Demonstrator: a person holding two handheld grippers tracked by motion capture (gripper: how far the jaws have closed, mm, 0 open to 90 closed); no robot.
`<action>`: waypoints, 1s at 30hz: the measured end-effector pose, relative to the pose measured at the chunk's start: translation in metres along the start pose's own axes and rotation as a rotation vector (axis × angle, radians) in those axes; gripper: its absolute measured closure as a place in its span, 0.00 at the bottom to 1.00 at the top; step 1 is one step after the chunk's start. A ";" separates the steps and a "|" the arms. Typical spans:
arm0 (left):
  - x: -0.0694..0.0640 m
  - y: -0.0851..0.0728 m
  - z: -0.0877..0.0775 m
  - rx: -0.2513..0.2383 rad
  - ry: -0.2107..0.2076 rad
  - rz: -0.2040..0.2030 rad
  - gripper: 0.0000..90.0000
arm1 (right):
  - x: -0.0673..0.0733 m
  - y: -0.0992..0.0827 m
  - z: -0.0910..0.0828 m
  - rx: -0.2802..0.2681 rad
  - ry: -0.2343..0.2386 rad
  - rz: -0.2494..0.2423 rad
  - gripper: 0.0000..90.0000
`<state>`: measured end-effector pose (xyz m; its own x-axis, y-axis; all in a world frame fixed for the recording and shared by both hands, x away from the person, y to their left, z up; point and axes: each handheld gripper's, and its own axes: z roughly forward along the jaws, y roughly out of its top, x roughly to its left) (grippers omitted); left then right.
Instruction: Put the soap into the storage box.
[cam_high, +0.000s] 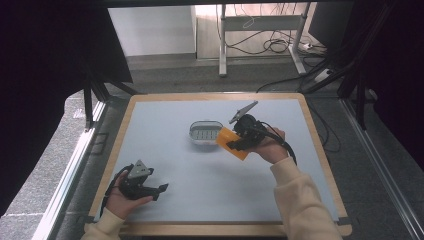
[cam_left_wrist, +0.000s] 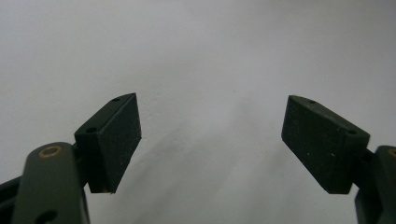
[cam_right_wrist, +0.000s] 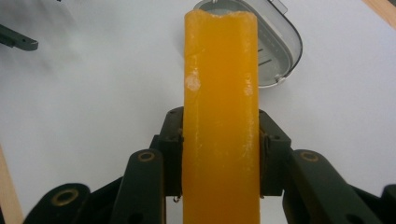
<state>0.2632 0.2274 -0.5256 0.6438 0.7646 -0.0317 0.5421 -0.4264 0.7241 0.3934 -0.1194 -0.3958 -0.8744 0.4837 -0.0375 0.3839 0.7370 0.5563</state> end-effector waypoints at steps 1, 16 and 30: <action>0.000 0.000 0.000 0.000 0.000 -0.001 0.22 | 0.000 0.001 0.000 0.000 0.001 -0.004 0.68; 0.000 0.000 0.000 0.003 0.000 0.002 0.22 | -0.011 0.012 0.006 -0.008 0.011 0.006 0.68; 0.001 0.000 -0.001 -0.005 0.004 -0.001 0.22 | -0.021 0.021 0.017 -0.005 0.013 -0.001 0.68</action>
<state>0.2628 0.2285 -0.5249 0.6407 0.7672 -0.0298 0.5404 -0.4230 0.7273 0.4251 -0.1065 -0.3972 -0.8786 0.4768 -0.0268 0.3819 0.7352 0.5601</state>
